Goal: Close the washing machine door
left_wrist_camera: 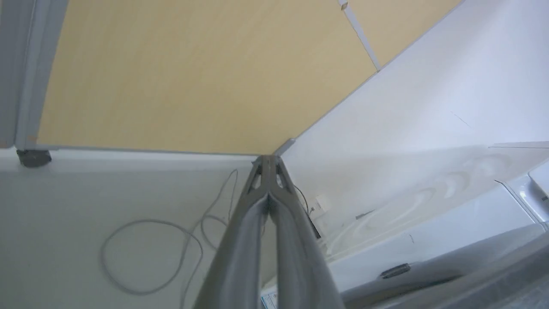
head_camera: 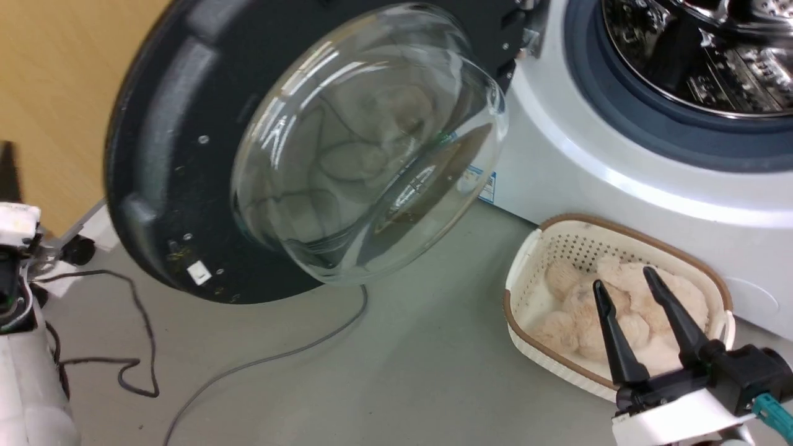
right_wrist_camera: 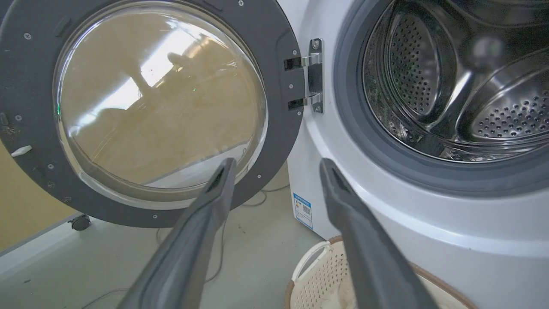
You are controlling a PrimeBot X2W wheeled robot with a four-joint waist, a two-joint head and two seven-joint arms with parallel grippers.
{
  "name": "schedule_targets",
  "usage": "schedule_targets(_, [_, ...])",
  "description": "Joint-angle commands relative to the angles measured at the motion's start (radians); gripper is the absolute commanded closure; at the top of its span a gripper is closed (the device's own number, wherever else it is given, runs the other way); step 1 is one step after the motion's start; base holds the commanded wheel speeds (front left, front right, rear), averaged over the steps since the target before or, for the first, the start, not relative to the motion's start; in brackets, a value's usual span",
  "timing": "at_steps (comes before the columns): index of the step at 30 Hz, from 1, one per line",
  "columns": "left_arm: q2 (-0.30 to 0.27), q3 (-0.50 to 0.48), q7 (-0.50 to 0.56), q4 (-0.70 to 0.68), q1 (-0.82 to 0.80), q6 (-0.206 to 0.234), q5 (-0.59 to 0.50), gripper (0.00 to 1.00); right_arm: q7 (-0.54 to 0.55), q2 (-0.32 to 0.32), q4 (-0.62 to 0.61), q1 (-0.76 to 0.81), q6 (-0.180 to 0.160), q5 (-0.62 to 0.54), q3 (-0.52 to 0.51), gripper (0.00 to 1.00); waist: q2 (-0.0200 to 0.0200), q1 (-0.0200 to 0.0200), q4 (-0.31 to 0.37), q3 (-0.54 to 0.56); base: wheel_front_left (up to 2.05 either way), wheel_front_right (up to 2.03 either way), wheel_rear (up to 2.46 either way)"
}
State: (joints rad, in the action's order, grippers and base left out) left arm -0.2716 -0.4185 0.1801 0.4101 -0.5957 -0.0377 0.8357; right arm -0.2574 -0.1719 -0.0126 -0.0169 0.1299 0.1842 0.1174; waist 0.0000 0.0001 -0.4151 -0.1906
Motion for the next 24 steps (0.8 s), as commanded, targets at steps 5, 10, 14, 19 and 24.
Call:
schedule_targets(5, [0.011,-0.015,0.241,0.09,-0.064,-0.018,0.177,1.0,-0.004,-0.008,-0.006,-0.028,0.001,-0.005,-0.001,0.0,0.0,-0.0001,0.016,-0.012,0.0,0.0,0.0])
schedule_targets(10, [0.012,-0.008,0.409,0.069,-0.05,-0.053,0.285,1.0,-0.004,-0.001,0.0,-0.03,0.001,-0.005,-0.003,0.0,0.0,-0.0001,0.02,0.002,0.0,0.0,0.0])
schedule_targets(14, [0.014,0.01,0.52,0.024,0.002,-0.068,0.339,1.0,-0.004,0.011,0.004,-0.023,0.001,-0.003,-0.009,0.0,0.0,-0.0001,0.02,0.025,0.0,0.0,0.0])
schedule_targets(19, [0.036,0.04,0.632,-0.079,0.091,-0.078,0.391,1.0,-0.004,0.031,0.009,-0.005,0.001,0.001,-0.019,0.0,0.0,-0.0001,0.023,0.065,0.0,0.0,0.0])
schedule_targets(24, [0.076,0.071,0.708,-0.206,0.173,-0.072,0.431,1.0,-0.004,0.049,0.009,0.015,0.001,0.003,-0.028,0.0,0.0,-0.0001,0.035,0.107,0.0,0.0,0.0])
